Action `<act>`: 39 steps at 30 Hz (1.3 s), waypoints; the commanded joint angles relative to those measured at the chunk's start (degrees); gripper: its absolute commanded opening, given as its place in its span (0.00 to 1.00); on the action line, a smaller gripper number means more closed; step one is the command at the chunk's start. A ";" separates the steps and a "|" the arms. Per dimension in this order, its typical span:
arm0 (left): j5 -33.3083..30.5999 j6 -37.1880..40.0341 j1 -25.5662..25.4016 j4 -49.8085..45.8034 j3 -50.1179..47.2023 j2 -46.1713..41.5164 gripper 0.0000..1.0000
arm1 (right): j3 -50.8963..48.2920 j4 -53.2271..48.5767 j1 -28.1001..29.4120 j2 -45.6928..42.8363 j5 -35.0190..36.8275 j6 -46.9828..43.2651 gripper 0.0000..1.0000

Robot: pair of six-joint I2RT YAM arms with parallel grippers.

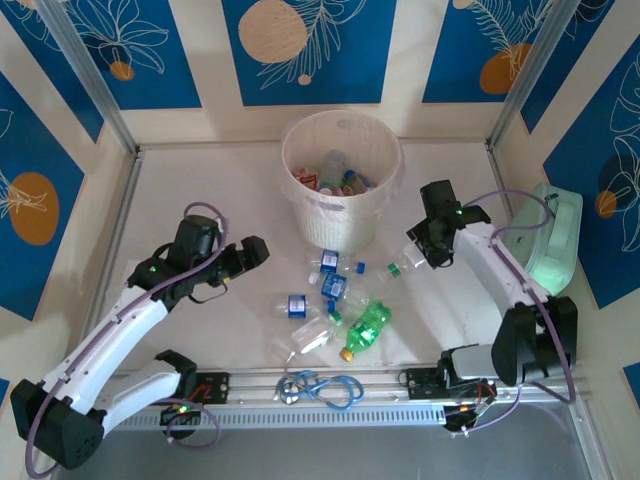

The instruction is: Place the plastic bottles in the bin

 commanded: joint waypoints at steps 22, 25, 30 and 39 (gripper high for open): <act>26.85 -2.31 -4.01 32.52 5.02 -1.14 0.95 | 14.04 14.58 29.03 -21.88 -4.15 -13.50 0.49; 27.72 -1.92 -6.73 36.32 4.73 -0.88 0.99 | 14.79 18.55 29.88 -20.52 -6.85 -12.00 0.49; 27.51 0.78 -10.95 38.98 5.20 0.98 1.00 | 16.00 22.54 31.39 -18.54 -9.19 -10.23 0.48; 27.29 7.51 -16.22 36.71 8.68 4.84 0.99 | 18.08 25.28 33.61 -15.93 -9.16 -9.39 0.48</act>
